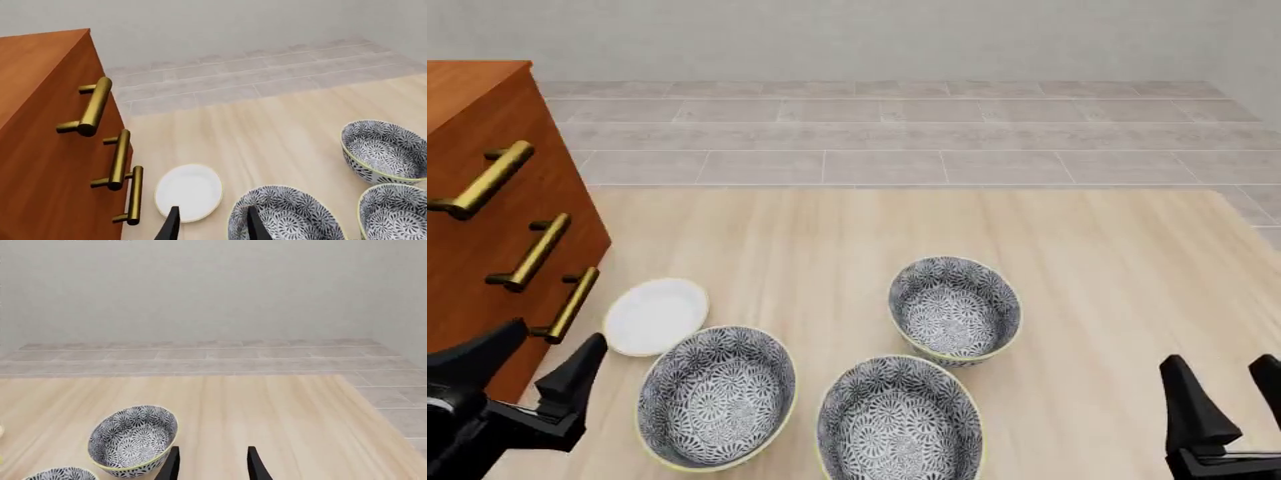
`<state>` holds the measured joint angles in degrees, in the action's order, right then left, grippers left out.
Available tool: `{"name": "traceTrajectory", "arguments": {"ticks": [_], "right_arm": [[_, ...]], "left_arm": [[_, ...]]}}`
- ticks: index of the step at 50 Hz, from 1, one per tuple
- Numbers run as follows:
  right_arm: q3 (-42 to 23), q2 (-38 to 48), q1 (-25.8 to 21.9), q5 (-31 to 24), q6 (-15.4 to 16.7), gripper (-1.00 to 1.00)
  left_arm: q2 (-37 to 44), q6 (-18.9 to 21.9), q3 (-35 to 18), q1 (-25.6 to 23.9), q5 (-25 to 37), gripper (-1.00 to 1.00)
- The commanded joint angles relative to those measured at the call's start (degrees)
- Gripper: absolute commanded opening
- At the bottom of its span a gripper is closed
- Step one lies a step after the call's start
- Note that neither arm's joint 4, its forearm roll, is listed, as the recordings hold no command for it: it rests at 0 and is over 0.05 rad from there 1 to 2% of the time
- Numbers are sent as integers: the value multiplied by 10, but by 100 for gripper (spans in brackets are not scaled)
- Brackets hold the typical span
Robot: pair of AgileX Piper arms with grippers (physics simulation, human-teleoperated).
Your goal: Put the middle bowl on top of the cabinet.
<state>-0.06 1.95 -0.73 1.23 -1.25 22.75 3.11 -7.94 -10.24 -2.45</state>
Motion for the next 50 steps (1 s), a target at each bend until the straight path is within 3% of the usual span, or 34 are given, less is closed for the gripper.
{"name": "traceTrajectory", "arguments": {"ticks": [1,15,32,50], "right_arm": [[0,9,-1,6,-16,100],[0,-8,1,-4,4,100],[0,12,3,8,-11,100],[0,18,0,12,-15,100]], "left_arm": [[30,0,-43,-22,34,100],[27,-4,-71,-32,79,100],[15,-37,-85,-28,168,100],[69,-64,-66,-26,156,100]]}}
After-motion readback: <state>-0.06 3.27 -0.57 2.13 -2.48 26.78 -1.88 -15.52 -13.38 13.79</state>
